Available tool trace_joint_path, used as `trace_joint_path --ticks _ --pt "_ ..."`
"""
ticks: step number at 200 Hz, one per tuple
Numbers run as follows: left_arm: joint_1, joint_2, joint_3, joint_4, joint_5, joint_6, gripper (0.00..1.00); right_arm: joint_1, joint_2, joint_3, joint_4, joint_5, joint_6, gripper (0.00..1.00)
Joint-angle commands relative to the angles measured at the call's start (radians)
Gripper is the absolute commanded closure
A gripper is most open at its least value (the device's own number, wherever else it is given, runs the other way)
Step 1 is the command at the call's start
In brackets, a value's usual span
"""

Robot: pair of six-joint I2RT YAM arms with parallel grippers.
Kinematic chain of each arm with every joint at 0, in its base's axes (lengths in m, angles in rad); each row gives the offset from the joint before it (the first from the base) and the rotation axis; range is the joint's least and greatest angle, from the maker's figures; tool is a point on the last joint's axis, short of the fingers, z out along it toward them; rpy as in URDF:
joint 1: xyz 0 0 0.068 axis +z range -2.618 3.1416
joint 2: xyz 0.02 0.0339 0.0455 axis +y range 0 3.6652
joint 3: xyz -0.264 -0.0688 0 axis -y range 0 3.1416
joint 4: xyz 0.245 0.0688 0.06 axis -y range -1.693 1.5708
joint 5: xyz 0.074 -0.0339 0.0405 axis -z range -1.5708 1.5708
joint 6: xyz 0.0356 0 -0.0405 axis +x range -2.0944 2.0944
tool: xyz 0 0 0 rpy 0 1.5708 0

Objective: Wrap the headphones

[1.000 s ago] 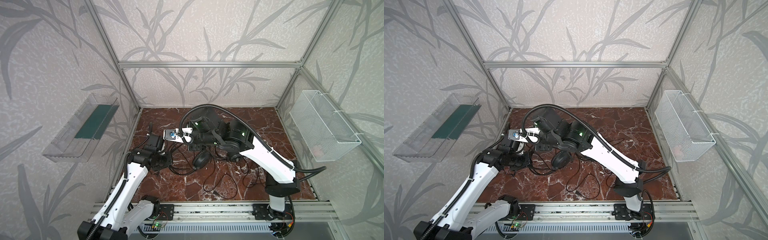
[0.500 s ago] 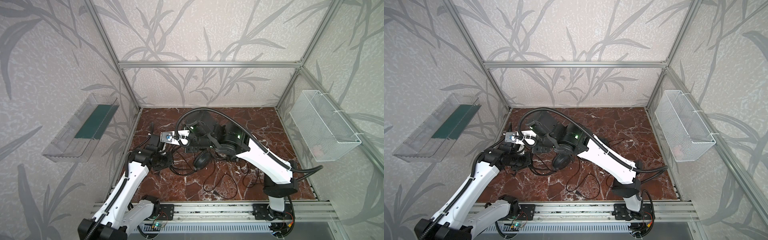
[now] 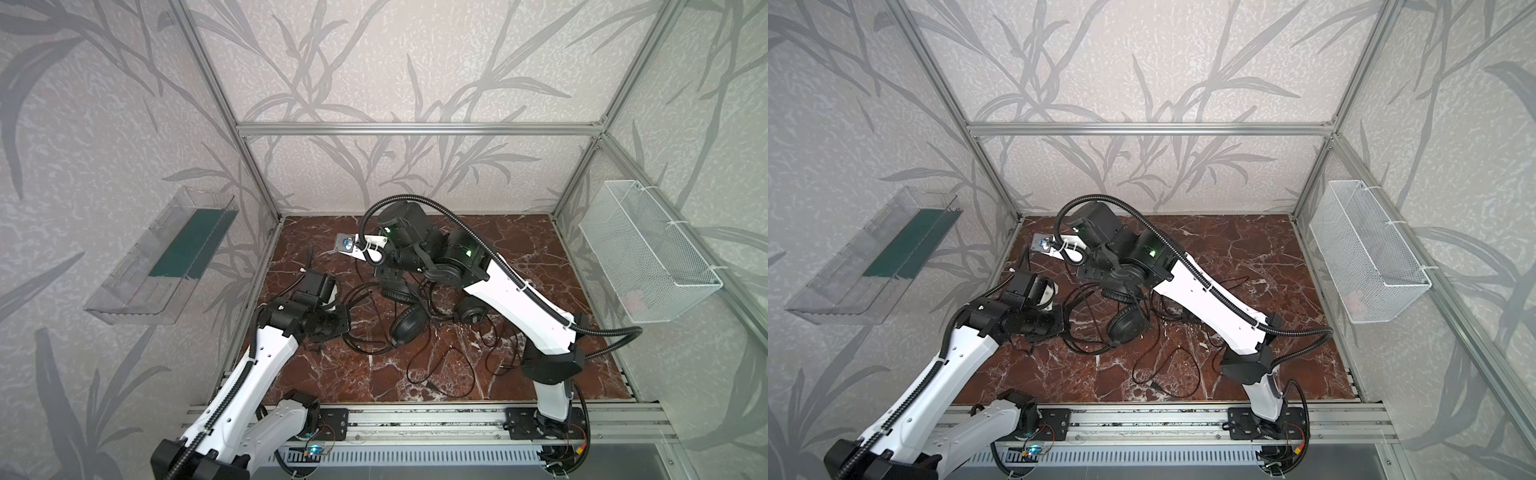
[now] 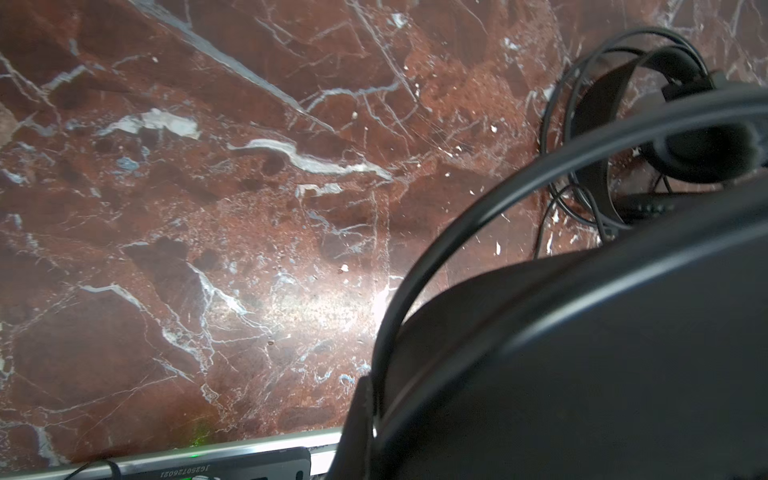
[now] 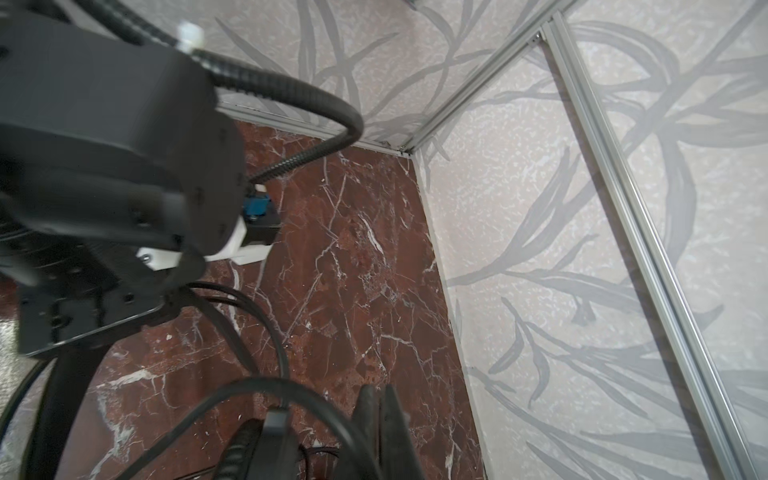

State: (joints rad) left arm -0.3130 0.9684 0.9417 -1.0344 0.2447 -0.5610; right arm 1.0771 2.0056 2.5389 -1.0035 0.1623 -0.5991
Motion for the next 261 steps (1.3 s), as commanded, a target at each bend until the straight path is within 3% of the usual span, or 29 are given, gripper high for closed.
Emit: trace_joint_path --ticks 1,67,100,126,152,218,244,261 --pt "-0.034 -0.043 0.052 0.017 0.038 -0.005 1.0 -0.029 0.039 0.046 0.042 -0.025 0.012 1.0" --pt "-0.09 -0.082 0.112 0.006 0.092 -0.011 1.0 -0.176 0.088 0.04 0.09 -0.123 0.069 1.0" --pt "-0.095 -0.104 0.177 -0.052 0.029 0.002 1.0 -0.207 0.093 -0.002 0.12 -0.072 0.072 0.96" --pt "-0.095 -0.105 0.188 -0.071 0.021 0.021 1.0 -0.208 0.073 -0.019 0.115 -0.154 0.066 0.99" --pt "-0.094 -0.108 0.206 -0.082 0.024 0.018 1.0 -0.225 0.088 -0.048 0.127 -0.161 0.052 1.0" --pt "-0.095 -0.138 0.338 -0.177 -0.028 0.03 1.0 -0.34 0.152 -0.052 0.137 -0.292 0.195 1.0" --pt "-0.094 -0.141 0.334 -0.148 0.012 0.001 1.0 -0.341 0.172 -0.055 0.146 -0.326 0.237 1.0" --pt "-0.095 -0.152 0.337 -0.11 0.043 -0.035 1.0 -0.351 0.183 -0.063 0.139 -0.365 0.277 0.9"
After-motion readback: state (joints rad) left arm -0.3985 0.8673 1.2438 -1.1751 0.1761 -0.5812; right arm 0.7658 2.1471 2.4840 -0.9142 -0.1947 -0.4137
